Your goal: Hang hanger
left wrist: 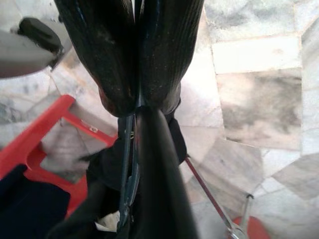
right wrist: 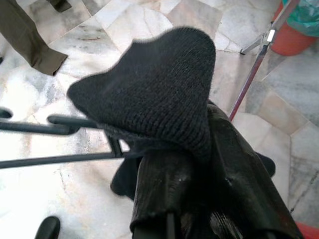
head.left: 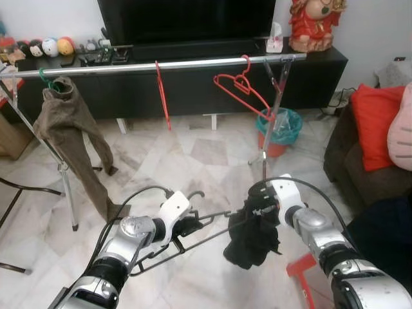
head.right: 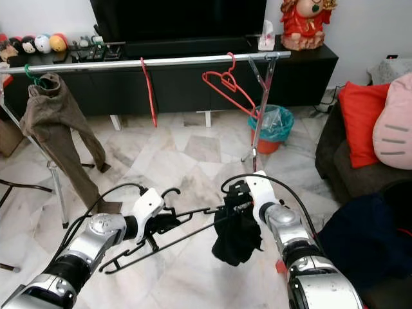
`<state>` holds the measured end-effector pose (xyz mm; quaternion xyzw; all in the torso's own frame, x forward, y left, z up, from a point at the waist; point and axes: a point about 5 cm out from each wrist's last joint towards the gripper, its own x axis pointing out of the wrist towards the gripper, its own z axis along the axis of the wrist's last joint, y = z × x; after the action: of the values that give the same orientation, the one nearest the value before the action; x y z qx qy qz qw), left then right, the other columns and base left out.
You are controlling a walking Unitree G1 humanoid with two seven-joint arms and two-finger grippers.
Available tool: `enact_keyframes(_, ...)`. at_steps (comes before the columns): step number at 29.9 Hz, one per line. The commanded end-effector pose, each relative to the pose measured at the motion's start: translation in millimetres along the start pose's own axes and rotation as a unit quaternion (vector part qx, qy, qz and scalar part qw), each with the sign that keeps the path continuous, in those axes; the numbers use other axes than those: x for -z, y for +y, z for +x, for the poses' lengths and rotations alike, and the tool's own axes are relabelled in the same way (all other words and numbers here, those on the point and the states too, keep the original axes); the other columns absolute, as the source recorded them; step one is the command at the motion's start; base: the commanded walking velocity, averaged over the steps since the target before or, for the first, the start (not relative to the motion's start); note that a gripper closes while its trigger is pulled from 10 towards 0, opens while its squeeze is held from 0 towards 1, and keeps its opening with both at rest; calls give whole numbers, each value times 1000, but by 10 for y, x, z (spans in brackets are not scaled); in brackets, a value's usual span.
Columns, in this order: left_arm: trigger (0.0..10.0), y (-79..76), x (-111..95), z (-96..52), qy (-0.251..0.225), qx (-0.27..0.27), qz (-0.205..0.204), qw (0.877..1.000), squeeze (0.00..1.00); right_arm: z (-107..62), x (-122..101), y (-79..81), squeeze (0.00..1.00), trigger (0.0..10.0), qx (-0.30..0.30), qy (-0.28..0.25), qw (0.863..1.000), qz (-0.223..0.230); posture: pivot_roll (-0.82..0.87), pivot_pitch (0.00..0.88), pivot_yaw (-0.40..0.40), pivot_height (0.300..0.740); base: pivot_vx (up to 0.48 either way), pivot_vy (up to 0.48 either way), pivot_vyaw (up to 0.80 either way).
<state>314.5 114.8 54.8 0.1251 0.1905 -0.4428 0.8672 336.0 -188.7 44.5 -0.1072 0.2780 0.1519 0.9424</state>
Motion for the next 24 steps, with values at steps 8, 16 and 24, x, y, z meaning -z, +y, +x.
enact_keyframes(8,10000,-63,-54,7,-26,61,-27,997,0,27,-96,80,0,10000,-27,-6,999,21,-54,19,39,740,0,0,0)
enact_keyframes(16,10000,-171,-90,-23,-46,138,-50,988,0,50,-248,132,0,10000,-33,-31,998,48,-52,20,39,740,0,0,0)
enact_keyframes(24,10000,-217,-82,-54,-42,169,-49,984,0,57,-354,121,0,10000,-17,-39,997,68,-51,20,36,740,0,0,0)
